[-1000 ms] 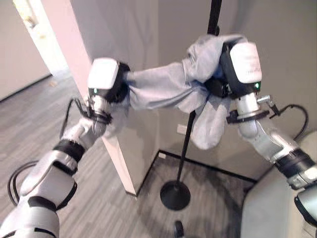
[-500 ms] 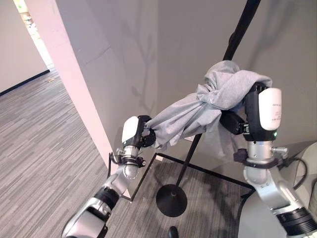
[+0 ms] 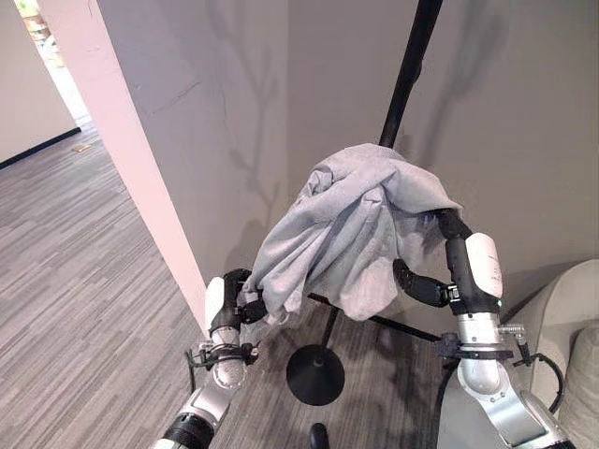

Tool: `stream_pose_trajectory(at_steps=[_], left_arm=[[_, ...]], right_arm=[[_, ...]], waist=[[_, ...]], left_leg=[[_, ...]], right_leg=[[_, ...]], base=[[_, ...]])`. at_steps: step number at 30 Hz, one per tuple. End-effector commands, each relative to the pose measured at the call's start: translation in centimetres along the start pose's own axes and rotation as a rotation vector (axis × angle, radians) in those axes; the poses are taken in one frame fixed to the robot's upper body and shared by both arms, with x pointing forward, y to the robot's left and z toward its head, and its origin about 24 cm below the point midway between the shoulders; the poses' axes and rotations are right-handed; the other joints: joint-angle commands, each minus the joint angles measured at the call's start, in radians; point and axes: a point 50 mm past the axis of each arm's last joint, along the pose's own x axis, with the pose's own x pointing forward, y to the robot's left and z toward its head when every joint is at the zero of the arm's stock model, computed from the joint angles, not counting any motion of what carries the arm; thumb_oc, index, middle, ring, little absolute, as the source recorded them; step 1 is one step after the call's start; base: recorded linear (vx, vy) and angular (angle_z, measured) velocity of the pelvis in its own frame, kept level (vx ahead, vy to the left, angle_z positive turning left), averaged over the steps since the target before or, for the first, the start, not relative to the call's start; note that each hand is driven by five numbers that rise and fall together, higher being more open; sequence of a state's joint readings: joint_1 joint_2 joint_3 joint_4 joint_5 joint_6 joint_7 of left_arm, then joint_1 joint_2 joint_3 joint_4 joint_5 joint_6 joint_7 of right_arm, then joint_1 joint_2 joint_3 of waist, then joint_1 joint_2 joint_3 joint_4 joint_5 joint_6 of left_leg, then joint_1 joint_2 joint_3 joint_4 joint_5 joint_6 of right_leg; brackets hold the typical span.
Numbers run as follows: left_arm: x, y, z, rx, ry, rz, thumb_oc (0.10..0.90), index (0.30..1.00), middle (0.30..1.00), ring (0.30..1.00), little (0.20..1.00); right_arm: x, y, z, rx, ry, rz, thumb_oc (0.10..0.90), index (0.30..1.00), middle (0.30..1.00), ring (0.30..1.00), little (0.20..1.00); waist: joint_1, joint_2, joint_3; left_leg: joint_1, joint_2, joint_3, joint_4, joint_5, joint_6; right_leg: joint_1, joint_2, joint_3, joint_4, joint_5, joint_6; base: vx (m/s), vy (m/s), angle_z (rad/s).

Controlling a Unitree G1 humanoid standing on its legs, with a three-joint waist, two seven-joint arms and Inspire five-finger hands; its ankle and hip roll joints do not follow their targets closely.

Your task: Hang the clothes on the sofa on the clothes rack.

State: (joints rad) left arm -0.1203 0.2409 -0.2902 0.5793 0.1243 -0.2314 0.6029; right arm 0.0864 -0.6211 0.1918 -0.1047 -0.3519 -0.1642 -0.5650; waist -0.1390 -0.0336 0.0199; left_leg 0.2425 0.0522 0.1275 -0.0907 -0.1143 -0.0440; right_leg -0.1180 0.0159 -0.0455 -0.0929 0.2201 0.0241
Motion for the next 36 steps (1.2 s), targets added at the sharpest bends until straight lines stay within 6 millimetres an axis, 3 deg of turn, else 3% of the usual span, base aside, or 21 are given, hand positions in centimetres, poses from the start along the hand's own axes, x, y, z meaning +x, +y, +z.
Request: stream_pose_trajectory(at_steps=[1,11,12,15,17,20,26,32,33,36], left_arm=[[1.9,3.0,0.8,-0.003,-0.069,0.114,0.8,0.9,0.9,0.9,0.9],[-0.6,2.6,-2.6,-0.076,0.1,0.116,0.8,0.9,0.9,0.9,0.9],[-1.3,2.3,-3.3,-0.176,0.171,0.134,0.8,0.9,0.9,0.9,0.9],[-1.5,2.1,-3.5,-0.378,0.244,0.124,0.8,0.9,0.9,0.9,0.9],[-2.1,1.7,-4.3,-0.447,0.299,0.057,0.8,0.9,0.9,0.9,0.9],[-4.7,1.4,-7.3,-0.491,0.43,-0.082,0.8,0.9,0.9,0.9,0.9],[-10.0,1.6,-13.5,-0.507,0.783,-0.039,0.8,0.9,0.9,0.9,0.9],[-12.4,1.8,-15.3,-0.5,0.91,-0.02,0.8,0.9,0.9,0.9,0.9],[-13.6,1.9,-15.9,-0.484,0.957,-0.035,0.8,0.9,0.9,0.9,0.9],[-14.5,1.7,-16.2,-0.468,0.984,-0.087,0.8,0.9,0.9,0.9,0.9]], right_arm=[[1.6,-0.9,0.4,0.045,-0.037,-0.088,0.8,0.9,0.9,0.9,0.9],[-0.1,1.4,0.3,0.183,0.045,0.012,0.8,0.9,0.9,0.9,0.9],[-0.9,2.0,0.0,0.38,0.142,0.014,0.8,0.9,0.9,0.9,0.9],[-1.1,1.9,-0.5,0.687,0.232,0.036,0.8,0.9,0.9,0.9,0.9],[-1.3,1.7,-2.0,0.921,0.301,0.02,0.8,0.9,0.9,0.9,0.9],[-2.7,1.7,-4.6,1.248,0.416,-0.191,0.8,0.9,0.9,0.9,0.9],[-4.1,-0.4,-6.2,1.316,0.405,-0.323,0.8,0.9,0.9,0.9,0.9],[-4.8,-1.1,-6.9,1.4,0.383,-0.391,0.8,0.9,0.9,0.9,0.9],[-5.6,-0.6,-7.6,1.461,0.406,-0.441,0.8,0.9,0.9,0.9,0.9],[-7.9,1.2,-9.6,1.501,0.55,-0.492,0.8,0.9,0.9,0.9,0.9]], waist=[[0.022,-0.032,-0.048],[0.034,-0.037,-0.04],[0.034,-0.041,-0.04],[0.031,-0.043,-0.036],[0.033,-0.04,-0.032],[0.034,-0.03,-0.031],[0.019,-0.032,-0.036],[0.007,-0.033,-0.033],[0.002,-0.033,-0.031],[0.002,-0.033,-0.029]], left_leg=[[-0.017,0.012,0.013,0.003,-0.035,0.019],[-0.013,0.001,0.019,0.003,-0.034,0.027],[-0.019,-0.002,0.015,0.003,-0.029,0.027],[-0.022,-0.004,0.013,0.003,-0.025,0.026],[-0.025,-0.005,0.01,0.003,-0.023,0.026],[-0.027,-0.006,0.005,0.003,-0.024,0.027],[-0.025,-0.007,0.009,0.003,-0.027,0.025],[-0.025,-0.012,0.022,0.003,-0.03,0.027],[-0.023,-0.015,0.028,0.003,-0.033,0.029],[-0.024,-0.02,0.031,0.003,-0.035,0.031]], right_leg=[[0.026,-0.136,0.054,0.006,-0.067,0.151],[0.019,-0.14,0.06,0.007,-0.054,0.156],[0.016,-0.144,0.056,0.007,-0.052,0.154],[0.014,-0.149,0.053,0.007,-0.047,0.154],[0.013,-0.15,0.05,0.008,-0.047,0.154],[0.017,-0.155,0.039,0.011,-0.049,0.155],[0.016,-0.156,0.039,0.015,-0.048,0.158],[0.007,-0.153,0.051,0.017,-0.041,0.162],[0.003,-0.152,0.057,0.017,-0.039,0.165],[0.003,-0.155,0.06,0.018,-0.038,0.166]], base=[[-0.03,-0.006,0.0],[-0.02,-0.001,-0.06],[-0.04,-0.001,0.0],[-0.05,0.009,-0.01],[-0.04,0.028,0.0],[-0.01,0.023,0.01],[-0.01,0.018,0.04],[-0.01,0.024,0.02],[-0.01,0.032,-0.1],[-0.02,0.042,-0.17]])
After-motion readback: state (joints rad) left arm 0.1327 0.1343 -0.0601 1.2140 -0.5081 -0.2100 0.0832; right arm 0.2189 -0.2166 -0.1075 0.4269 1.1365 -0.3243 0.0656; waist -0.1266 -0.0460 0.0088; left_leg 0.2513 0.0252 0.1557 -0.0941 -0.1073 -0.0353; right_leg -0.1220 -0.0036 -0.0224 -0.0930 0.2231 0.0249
